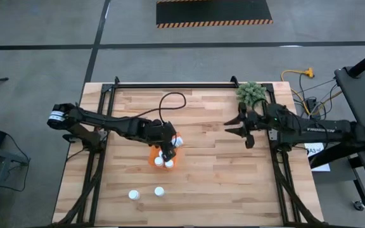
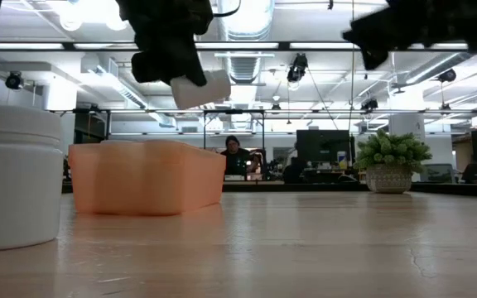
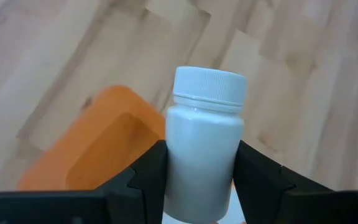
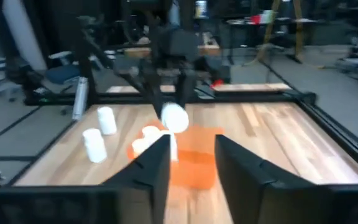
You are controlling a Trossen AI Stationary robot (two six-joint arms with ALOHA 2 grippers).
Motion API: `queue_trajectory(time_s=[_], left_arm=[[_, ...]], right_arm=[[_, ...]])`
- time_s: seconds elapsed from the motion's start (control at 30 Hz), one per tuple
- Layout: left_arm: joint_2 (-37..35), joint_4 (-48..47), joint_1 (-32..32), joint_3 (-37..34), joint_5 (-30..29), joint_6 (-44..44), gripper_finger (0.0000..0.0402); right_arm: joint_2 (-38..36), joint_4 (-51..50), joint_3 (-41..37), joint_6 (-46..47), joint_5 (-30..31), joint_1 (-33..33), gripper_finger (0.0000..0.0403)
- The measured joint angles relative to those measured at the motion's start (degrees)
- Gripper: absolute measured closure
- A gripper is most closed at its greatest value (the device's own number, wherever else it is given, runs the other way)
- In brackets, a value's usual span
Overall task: Pick and place pill bottles into a basket
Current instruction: Put the top right white medicine bottle into the orange bin
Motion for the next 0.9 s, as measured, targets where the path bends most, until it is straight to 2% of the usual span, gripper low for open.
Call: queue_trajectory(time_s=[0.13, 0.37, 0.6, 0.9], left_arm=[[0.0, 0.01, 0.0, -0.03, 3.16, 2.67, 0.0268], [-0.52, -6.14, -0.02, 1.83, 2.83, 5.42, 0.0268], [-1.58, -7.95, 0.0, 3.78, 0.75, 9.52, 0.0268], [-2.04, -7.88, -0.02, 3.89, -0.53, 11.3, 0.027]], right_arm=[[8.73, -0.11, 6.47, -1.24, -1.83, 0.48, 0.0227], [23.38, 0.42, 13.79, -4.25, -2.09, 2.41, 0.0165], [35.43, 6.69, 20.56, -4.46, -2.15, 5.75, 0.0129], [47.01, 6.16, 30.01, -6.28, -1.98, 7.4, 0.0108]])
